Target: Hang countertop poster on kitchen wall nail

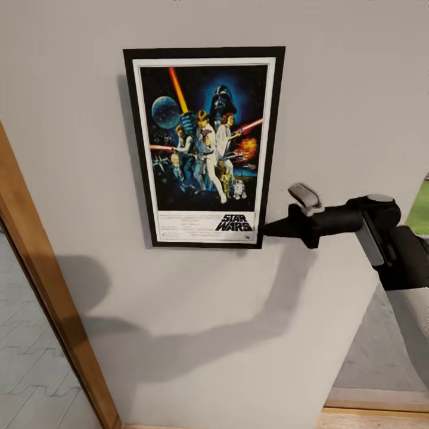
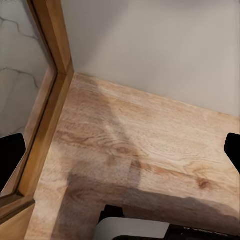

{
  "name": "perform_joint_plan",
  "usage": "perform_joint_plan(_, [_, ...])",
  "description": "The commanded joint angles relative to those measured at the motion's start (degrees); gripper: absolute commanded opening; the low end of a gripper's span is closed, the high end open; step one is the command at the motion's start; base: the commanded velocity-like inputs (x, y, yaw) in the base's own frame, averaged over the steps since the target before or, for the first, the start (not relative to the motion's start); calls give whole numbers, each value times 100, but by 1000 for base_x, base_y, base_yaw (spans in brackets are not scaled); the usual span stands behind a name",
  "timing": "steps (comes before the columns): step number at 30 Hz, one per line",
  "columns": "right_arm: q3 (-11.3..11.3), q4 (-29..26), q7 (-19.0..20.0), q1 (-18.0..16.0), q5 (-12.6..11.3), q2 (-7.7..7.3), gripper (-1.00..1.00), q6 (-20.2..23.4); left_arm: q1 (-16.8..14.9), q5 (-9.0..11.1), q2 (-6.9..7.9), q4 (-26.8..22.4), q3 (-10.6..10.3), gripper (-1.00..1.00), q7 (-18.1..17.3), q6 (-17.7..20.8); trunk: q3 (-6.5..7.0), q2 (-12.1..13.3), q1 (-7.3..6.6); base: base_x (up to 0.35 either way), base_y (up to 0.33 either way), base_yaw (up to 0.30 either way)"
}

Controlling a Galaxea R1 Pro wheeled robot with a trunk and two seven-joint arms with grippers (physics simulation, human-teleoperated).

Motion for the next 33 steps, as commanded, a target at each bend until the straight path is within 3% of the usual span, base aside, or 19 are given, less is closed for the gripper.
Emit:
perform_joint_plan(1, [-532,675,-1139,-9,826,782,-100,159,2,40,-1,-1,10,100,-31,1,-1,-8,1,10,0,0])
perform_joint_plan(3, [-536,675,-1139,-9,824,780,-100,159,2,40,-2,-1,10,100,-30,1,-1,-8,1,6,0,0])
perform_joint_plan(4, [-538,673,-1139,-9,824,779,100,159,2,40,-2,-1,13,100,-28,1,-1,-8,1,3,0,0])
perform_joint_plan(20, [-541,658,-1139,-9,814,776,100,176,2,40,-2,0,19,100,-27,-2,-1,-8,1,-6,0,0])
perform_joint_plan(33, [-532,658,-1134,-9,814,775,100,167,2,40,-2,0,17,100,-32,-3,-1,-8,1,-157,0,0])
